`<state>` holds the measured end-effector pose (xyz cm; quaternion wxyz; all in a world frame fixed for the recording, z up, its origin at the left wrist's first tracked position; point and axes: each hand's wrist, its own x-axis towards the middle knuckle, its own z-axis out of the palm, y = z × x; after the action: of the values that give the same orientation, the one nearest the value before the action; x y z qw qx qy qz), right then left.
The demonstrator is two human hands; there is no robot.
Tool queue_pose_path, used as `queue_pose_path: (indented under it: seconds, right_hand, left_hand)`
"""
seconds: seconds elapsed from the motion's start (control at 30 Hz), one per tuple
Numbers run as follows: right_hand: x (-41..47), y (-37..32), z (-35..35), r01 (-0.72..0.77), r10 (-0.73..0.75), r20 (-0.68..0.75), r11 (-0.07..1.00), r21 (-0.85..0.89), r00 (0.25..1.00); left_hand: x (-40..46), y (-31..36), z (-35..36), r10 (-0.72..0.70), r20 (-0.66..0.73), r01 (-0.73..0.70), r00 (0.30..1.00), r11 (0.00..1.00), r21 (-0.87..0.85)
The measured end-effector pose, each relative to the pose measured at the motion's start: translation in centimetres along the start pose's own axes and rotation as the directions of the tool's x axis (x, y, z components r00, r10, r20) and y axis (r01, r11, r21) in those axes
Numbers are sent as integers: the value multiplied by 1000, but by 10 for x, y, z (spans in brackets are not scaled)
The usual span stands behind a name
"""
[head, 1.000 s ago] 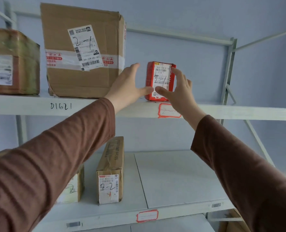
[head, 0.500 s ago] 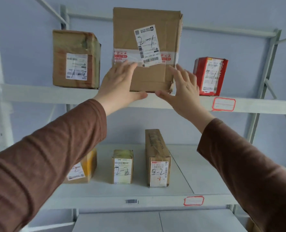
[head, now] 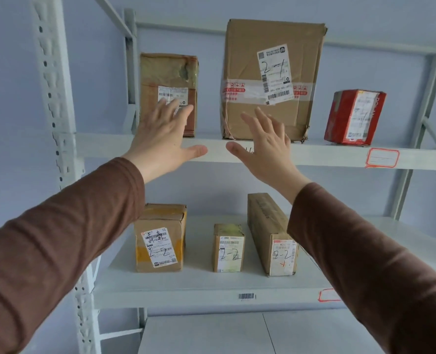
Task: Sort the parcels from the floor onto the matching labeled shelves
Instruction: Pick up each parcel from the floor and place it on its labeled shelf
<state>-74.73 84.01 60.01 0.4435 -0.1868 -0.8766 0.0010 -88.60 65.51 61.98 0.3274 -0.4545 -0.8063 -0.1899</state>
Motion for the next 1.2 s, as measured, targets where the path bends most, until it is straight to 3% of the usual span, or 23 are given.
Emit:
queue_pose_path:
  seconds: [0.33,0.63,0.83,1.2]
  right_hand:
    - [5,-50,21,-3,3,24,1000,-16,1000]
    - [25,-103,54,-69,69,24,997,-25,997]
    - [51,-112,69,-138,135,39,988,72,990]
    - [106,-87,83,-271,255,96,939,214,962]
  left_hand:
    - [-16,-41,-5,-7,12,6,1000,998,67]
    - [0,-116,-5,23,11,-23,1000,1000,16]
    - [19,-138,8,39,-2,-39,999,995,-95]
    - [79,-143,23,-121,181,180,976,915,-361]
